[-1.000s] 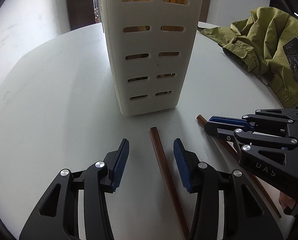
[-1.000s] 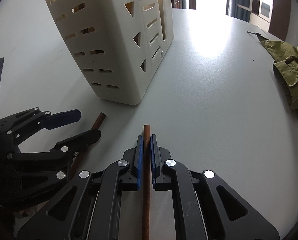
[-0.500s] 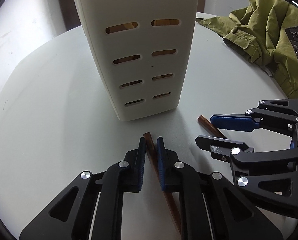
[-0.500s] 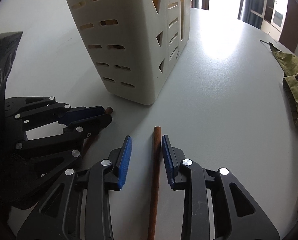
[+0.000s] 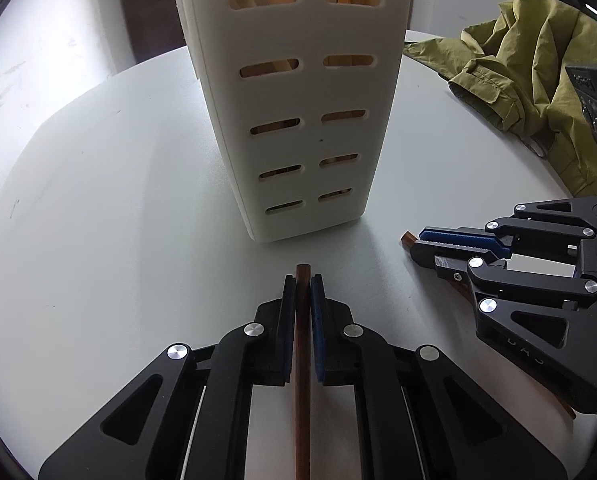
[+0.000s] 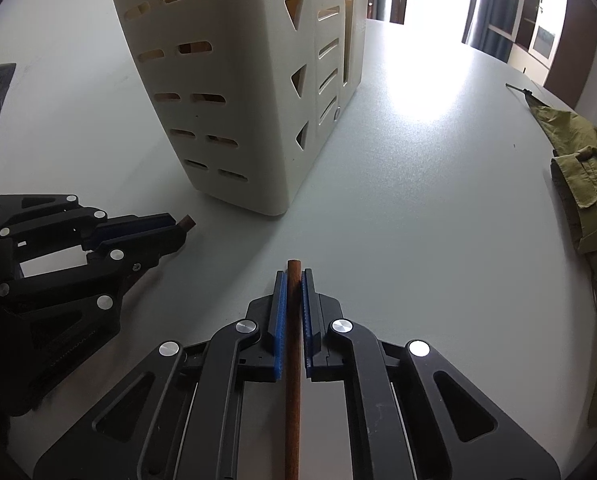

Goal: Organize utensils
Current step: 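Lift both brown chopsticks and raise them above the holder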

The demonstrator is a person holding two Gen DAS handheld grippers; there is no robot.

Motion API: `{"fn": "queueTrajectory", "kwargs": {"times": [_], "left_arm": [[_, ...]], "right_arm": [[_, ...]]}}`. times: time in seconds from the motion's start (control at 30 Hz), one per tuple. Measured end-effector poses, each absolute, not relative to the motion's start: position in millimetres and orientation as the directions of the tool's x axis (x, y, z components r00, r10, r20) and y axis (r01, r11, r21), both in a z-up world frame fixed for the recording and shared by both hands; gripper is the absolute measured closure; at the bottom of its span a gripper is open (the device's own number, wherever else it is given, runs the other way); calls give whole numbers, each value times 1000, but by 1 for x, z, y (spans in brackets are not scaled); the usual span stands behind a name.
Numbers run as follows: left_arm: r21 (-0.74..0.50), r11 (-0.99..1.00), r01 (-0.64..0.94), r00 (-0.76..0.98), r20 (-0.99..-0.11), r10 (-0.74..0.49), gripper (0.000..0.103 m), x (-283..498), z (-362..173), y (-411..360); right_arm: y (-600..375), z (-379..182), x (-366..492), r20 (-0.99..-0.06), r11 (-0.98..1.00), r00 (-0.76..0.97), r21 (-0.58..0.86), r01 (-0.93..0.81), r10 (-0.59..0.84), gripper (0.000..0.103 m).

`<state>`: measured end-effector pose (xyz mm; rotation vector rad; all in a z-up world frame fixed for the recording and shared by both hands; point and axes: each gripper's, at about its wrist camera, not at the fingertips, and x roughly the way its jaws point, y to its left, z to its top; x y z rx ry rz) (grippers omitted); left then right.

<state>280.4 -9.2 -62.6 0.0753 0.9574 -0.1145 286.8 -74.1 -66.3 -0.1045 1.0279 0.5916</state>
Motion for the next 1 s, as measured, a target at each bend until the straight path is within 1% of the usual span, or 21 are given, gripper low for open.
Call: {"fn": "queueTrajectory", "kwargs": {"times": [0.13, 0.27, 0.43, 0.67, 0.83, 1.0], "left_arm": [[-7, 992, 126, 603, -793, -82, 96, 275, -44, -4], [-25, 992, 125, 653, -750, -101, 96, 265, -17, 1], [-46, 990, 130, 721, -681, -127, 96, 245, 20, 5], [-60, 991, 120, 817, -562, -133, 96, 213, 66, 6], [-55, 992, 112, 860, -495, -125, 96, 197, 87, 9], [-68, 992, 108, 886, -446, -127, 96, 190, 101, 12]], "right_arm": [[-78, -62, 289, -825, 840, 373, 205, -502, 424, 95], [-81, -43, 285, -791, 830, 397, 233, -507, 465, 95], [-89, -8, 270, -724, 816, 454, 260, -517, 519, 95], [-95, 33, 248, -622, 808, 549, 256, -530, 558, 95], [-95, 59, 241, -566, 810, 602, 235, -537, 563, 96], [-102, 82, 243, -481, 791, 635, 261, -554, 604, 96]]}}
